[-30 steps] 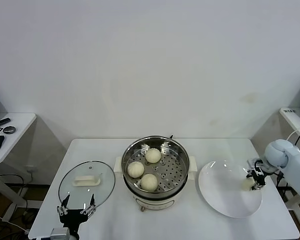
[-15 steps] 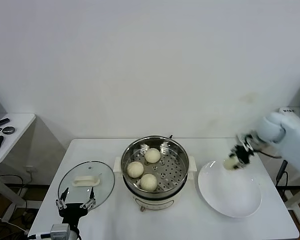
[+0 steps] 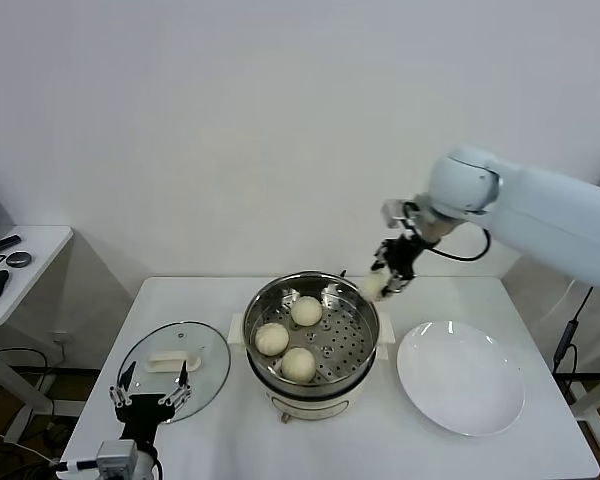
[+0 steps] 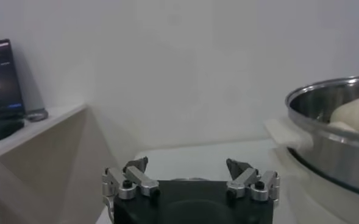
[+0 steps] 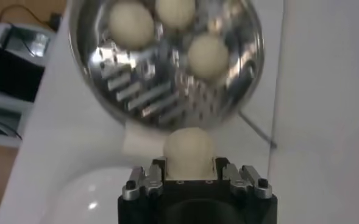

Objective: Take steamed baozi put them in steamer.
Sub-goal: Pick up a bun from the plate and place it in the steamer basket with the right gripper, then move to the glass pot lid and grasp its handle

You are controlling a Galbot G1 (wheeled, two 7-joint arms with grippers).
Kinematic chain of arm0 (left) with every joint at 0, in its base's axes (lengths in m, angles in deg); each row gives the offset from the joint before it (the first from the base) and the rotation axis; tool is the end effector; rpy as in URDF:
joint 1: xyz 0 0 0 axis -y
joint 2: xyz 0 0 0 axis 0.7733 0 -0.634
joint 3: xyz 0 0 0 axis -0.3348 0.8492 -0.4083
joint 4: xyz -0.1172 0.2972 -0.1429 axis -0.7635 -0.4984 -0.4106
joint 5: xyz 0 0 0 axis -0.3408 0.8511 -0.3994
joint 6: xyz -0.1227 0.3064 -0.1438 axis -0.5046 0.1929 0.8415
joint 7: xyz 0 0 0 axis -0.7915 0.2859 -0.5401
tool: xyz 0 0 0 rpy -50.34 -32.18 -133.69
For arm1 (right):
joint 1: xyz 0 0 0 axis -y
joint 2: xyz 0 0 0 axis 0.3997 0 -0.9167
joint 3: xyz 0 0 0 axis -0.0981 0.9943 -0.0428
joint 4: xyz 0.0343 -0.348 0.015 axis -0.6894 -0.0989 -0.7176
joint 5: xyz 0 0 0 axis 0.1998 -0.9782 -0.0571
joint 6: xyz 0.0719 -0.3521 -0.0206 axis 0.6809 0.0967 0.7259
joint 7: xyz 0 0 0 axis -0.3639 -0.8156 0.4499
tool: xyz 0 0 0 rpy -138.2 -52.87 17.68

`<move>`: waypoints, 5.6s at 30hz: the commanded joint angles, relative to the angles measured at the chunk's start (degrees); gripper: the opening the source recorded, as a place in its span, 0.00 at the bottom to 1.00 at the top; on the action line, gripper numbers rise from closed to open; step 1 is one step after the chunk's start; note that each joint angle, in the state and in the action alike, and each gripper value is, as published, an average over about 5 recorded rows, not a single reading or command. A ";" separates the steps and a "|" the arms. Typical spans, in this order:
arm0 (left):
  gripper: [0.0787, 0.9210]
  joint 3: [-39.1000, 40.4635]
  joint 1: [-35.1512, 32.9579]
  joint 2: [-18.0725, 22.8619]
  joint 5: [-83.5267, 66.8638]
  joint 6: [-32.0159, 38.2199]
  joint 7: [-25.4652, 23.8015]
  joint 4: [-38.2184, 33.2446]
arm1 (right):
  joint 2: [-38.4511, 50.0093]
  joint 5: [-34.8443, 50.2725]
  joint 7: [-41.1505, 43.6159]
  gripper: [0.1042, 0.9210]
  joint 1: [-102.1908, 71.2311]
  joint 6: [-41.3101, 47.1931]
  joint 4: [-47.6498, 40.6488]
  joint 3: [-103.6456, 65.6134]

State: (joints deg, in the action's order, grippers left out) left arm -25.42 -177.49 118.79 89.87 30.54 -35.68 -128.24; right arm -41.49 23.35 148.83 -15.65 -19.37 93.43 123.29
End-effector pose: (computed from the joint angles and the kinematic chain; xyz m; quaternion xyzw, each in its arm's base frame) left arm 0.1498 0.0367 -0.2649 0.0635 -0.9875 -0.0797 0.1205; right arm 0.5226 0.0042 0.0047 0.5788 -0.5333 0.5197 0.3323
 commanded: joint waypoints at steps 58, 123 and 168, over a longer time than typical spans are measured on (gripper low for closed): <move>0.88 0.54 0.47 3.12 -4.93 3.06 5.15 -4.54 | 11.77 8.13 -26.91 0.88 -40.84 -0.36 4.79 -59.52; 0.88 0.27 14.52 -14.78 72.07 22.04 11.31 39.61 | -28.29 2.01 -61.92 0.88 -114.52 -26.33 18.12 -115.67; 0.88 0.52 27.16 -14.09 77.72 19.22 10.64 49.65 | -30.46 2.55 -61.21 0.88 -114.81 -27.03 16.93 -115.63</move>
State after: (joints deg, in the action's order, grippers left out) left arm -25.00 -152.34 104.49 167.18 50.43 -25.60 -80.46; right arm -71.91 25.86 87.57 -130.35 -46.30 110.48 7.70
